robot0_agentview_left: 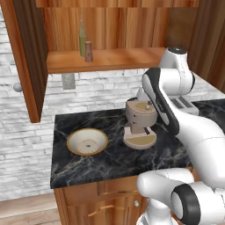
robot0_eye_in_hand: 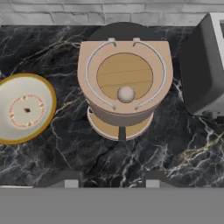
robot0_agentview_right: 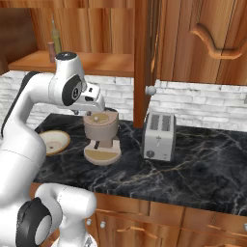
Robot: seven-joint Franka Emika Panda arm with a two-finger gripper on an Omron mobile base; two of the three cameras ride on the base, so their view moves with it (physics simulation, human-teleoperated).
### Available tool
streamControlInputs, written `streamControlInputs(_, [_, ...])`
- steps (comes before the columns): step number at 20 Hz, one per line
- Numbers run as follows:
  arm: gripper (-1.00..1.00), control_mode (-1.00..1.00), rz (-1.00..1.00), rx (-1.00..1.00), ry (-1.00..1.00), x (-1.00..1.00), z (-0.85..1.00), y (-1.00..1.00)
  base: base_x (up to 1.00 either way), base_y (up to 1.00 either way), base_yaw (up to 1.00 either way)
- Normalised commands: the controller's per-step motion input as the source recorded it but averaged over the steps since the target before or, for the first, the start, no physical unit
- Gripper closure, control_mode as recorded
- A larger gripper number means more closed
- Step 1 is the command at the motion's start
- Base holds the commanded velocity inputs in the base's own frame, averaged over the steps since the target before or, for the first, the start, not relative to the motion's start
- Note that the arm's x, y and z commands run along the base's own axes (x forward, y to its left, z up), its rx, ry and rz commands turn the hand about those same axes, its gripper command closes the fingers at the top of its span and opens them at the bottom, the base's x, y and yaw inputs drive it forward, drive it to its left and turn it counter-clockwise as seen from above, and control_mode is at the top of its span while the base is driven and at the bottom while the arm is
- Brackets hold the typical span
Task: Retrieve the bottle and the shaker from the cabinet and place them next to the mixing bowl on the counter. Then add garlic from the fridge to the mixing bowl.
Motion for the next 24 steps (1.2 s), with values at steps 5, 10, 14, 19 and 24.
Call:
streamControlInputs(5, [-1.00, -1.00, 0.00, 0.00, 0.00, 0.05, 0.00, 0.02, 0.00, 0.00, 0.00])
streamControlInputs(10, [-1.00, -1.00, 0.05, -0.02, -0.19, -0.06, 0.00, 0.40, 0.00, 0.00, 0.00])
streamControlInputs(14, [-1.00, -1.00, 0.00, -0.04, -0.30, -0.29, 0.00, 0.61, 0.00, 0.00, 0.00])
streamControlInputs(19, [-1.00, -1.00, 0.03, 0.00, -0.35, -0.22, 0.38, 0.73, 0.00, 0.00, 0.00])
streamControlInputs(24, [-1.00, -1.00, 0.00, -0.01, -0.20, -0.06, 0.86, 0.55, 0.00, 0.00, 0.00])
